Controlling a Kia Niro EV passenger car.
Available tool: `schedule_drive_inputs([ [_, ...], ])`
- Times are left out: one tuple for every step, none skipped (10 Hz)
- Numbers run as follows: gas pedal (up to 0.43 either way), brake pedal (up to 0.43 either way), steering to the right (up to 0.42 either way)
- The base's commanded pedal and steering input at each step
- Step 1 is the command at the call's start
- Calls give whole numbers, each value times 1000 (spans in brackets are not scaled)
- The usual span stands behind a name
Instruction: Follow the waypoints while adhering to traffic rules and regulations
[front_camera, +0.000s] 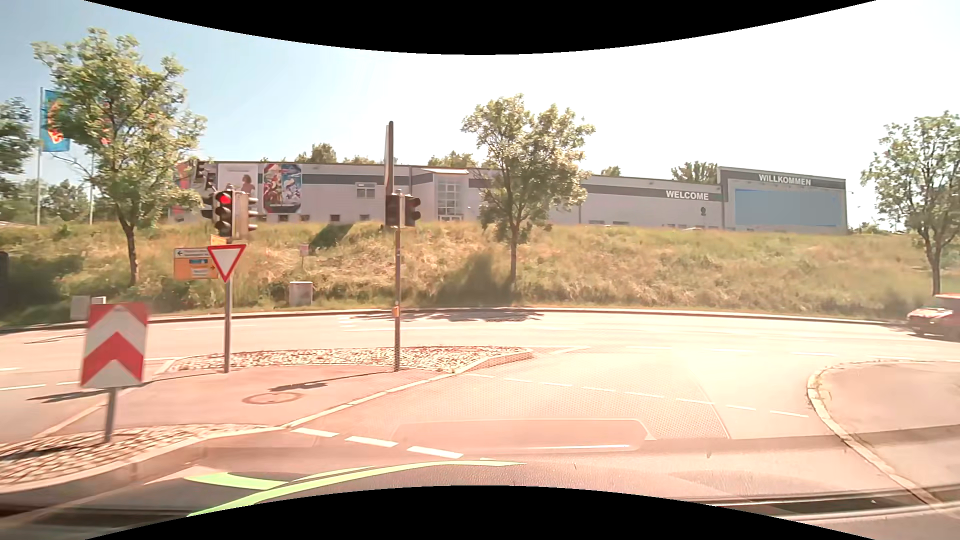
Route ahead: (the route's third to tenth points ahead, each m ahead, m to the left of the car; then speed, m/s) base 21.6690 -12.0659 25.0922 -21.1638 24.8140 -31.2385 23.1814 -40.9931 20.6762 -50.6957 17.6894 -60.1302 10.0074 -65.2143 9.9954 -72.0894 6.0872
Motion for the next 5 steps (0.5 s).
schedule_drive_inputs([
  [8,0,210],
  [8,0,214],
  [8,0,218],
  [8,0,221],
  [20,0,221],
])
